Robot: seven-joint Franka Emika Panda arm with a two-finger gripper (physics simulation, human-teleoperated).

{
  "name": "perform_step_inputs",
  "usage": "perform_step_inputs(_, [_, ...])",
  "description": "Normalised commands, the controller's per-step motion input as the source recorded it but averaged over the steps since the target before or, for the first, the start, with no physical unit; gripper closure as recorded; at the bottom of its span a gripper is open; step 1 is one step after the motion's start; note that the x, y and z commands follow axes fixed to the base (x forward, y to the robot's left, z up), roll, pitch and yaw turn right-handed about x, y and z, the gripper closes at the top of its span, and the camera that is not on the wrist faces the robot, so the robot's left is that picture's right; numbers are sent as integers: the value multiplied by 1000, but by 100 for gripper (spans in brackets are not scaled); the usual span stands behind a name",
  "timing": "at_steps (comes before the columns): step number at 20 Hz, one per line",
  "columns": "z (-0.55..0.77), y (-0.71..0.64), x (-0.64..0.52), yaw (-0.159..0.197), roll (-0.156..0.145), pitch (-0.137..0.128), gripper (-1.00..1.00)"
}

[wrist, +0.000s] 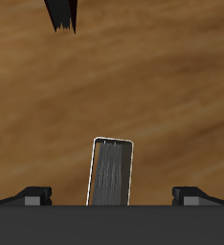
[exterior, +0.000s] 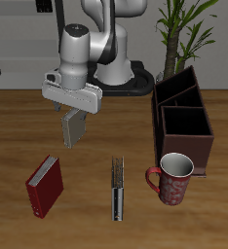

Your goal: Place the yellow book into the left desk caddy's front compartment

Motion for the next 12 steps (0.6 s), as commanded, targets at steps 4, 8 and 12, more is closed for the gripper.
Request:
perform_step_inputs(4, [-51,10,78,-8,-7,12,-100])
perform_step_inputs(8, [-63,10,142,-17,-3,20,-100])
perform_step_inputs(12, [-167,13,33,-5,7,27,-100])
